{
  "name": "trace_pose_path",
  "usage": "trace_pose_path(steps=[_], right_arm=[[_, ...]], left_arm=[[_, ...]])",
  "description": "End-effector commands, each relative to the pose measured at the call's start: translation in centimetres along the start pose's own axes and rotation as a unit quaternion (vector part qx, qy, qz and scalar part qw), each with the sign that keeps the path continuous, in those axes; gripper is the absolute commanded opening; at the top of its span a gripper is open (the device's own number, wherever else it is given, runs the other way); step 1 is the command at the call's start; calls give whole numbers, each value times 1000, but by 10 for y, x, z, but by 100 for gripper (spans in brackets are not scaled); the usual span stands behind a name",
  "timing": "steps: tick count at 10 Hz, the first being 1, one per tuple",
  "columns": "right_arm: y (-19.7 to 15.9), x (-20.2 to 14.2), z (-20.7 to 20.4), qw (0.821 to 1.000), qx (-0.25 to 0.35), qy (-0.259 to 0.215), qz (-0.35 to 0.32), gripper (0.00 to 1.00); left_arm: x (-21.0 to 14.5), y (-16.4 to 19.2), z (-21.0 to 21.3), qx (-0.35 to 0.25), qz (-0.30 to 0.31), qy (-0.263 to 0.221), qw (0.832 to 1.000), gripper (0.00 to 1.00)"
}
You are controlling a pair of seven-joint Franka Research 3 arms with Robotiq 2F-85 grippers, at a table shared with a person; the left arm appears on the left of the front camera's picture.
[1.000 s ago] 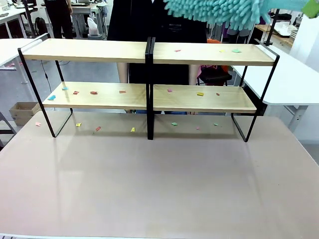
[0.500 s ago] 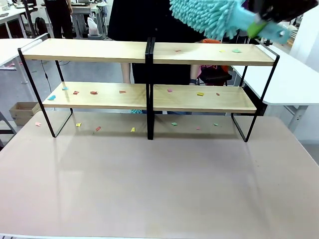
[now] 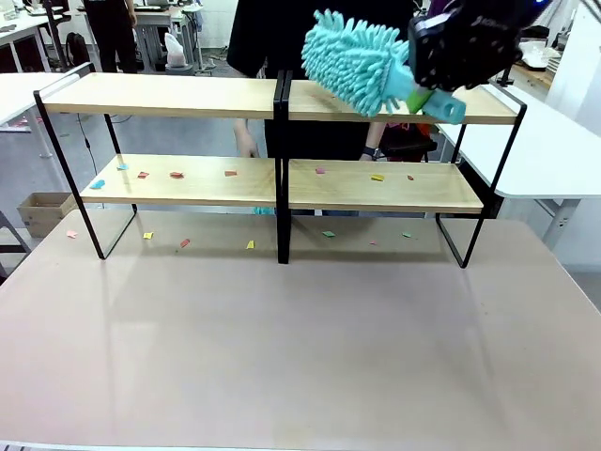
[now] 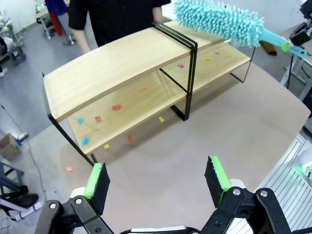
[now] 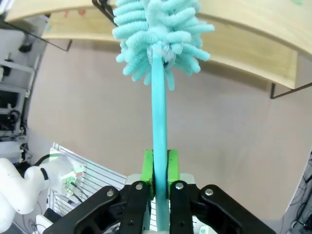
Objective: Clean the shelves.
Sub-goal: Clean a randomly selected level of the Shelf with the Duster.
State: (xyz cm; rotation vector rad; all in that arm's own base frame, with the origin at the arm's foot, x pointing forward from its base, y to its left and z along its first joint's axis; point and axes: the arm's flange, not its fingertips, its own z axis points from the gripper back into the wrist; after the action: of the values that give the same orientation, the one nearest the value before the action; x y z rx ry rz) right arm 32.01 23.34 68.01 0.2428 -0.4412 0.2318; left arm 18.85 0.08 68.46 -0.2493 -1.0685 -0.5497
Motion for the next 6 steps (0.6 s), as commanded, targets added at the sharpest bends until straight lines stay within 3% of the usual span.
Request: trace_pose_path(steps=[1, 3, 6], right_arm=[[11, 8, -11, 999, -30, 20, -7, 13], [1, 10, -19, 997, -66, 30, -20, 13], [-53, 8, 3, 986, -130, 37, -97, 13]], left_arm=[[0, 0, 0, 1, -1, -1, 1000, 100], [0, 0, 0, 1, -1, -1, 1000, 100], [0, 0, 0, 1, -1, -1, 1000, 100]])
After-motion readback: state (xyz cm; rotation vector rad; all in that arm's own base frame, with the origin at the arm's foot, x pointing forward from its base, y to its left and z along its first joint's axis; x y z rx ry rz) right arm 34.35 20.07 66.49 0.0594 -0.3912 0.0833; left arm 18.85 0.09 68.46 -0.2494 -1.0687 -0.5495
